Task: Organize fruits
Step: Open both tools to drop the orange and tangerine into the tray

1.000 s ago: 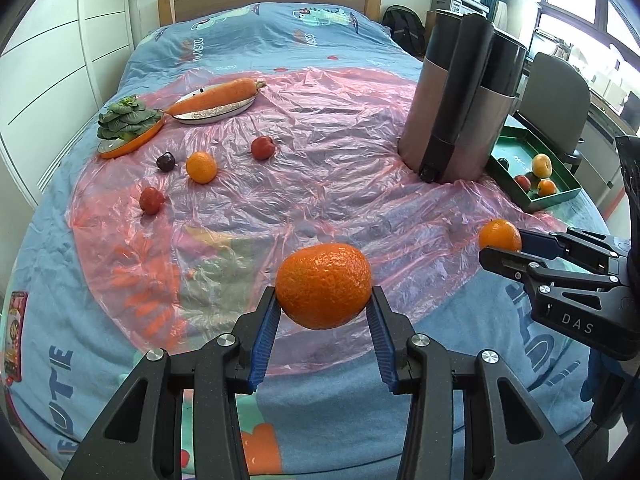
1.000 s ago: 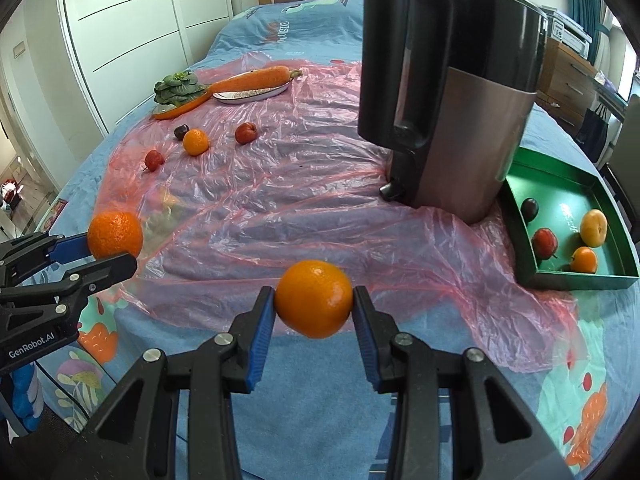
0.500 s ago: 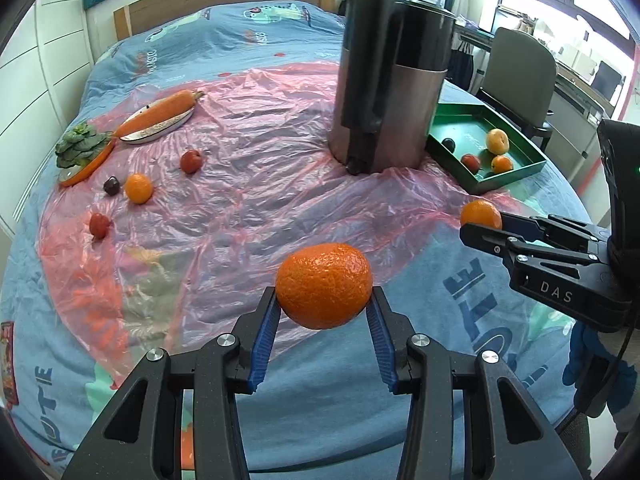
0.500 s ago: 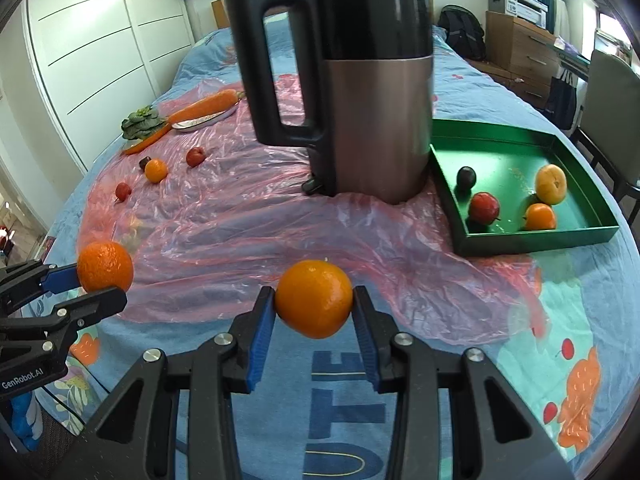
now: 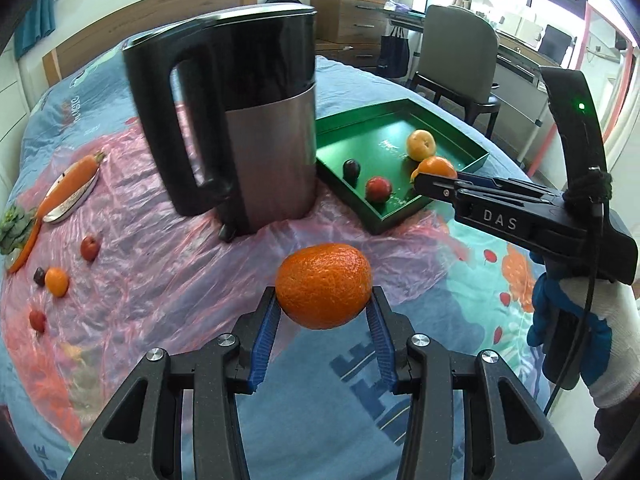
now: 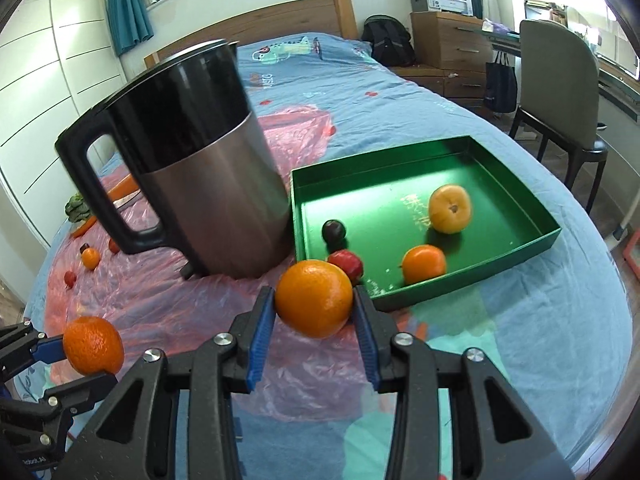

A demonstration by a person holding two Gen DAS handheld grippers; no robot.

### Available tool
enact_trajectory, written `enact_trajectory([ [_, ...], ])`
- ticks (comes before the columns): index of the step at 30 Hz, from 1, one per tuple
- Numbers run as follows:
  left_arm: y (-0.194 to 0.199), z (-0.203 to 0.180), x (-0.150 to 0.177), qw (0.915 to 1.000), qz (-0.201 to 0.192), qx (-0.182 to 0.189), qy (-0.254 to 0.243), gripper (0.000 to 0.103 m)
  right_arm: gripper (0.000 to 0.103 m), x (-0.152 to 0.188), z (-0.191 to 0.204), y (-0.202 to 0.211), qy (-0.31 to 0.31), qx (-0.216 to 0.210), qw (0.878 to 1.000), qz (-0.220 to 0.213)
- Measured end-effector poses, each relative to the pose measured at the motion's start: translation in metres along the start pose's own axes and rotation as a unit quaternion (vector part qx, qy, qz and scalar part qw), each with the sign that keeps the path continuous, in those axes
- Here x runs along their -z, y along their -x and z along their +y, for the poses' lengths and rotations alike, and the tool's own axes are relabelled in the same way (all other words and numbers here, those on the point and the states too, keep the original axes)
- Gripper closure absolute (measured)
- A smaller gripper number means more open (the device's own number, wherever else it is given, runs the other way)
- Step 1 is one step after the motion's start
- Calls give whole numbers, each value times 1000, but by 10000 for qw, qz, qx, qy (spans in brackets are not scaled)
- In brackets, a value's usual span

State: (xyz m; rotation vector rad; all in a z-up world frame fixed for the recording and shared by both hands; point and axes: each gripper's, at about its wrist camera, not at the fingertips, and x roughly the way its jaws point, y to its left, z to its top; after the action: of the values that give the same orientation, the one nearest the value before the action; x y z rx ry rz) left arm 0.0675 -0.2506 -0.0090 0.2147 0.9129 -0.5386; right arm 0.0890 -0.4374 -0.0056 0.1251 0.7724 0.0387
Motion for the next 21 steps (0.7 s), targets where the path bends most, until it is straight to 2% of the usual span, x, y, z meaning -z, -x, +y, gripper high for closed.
enact_trajectory([
  [12, -78, -57, -92, 9979, 103, 482, -420, 64, 38, -55, -101, -36, -428, 568, 9972, -231],
  [16, -110, -70, -115, 9969, 244, 528, -532, 64, 38, -64, -131, -55, -472, 834, 9952, -174],
  [21, -143, -79, -128, 9959, 403, 501, -638, 64, 38, -68, -166, -80, -470, 1170, 9920, 8],
])
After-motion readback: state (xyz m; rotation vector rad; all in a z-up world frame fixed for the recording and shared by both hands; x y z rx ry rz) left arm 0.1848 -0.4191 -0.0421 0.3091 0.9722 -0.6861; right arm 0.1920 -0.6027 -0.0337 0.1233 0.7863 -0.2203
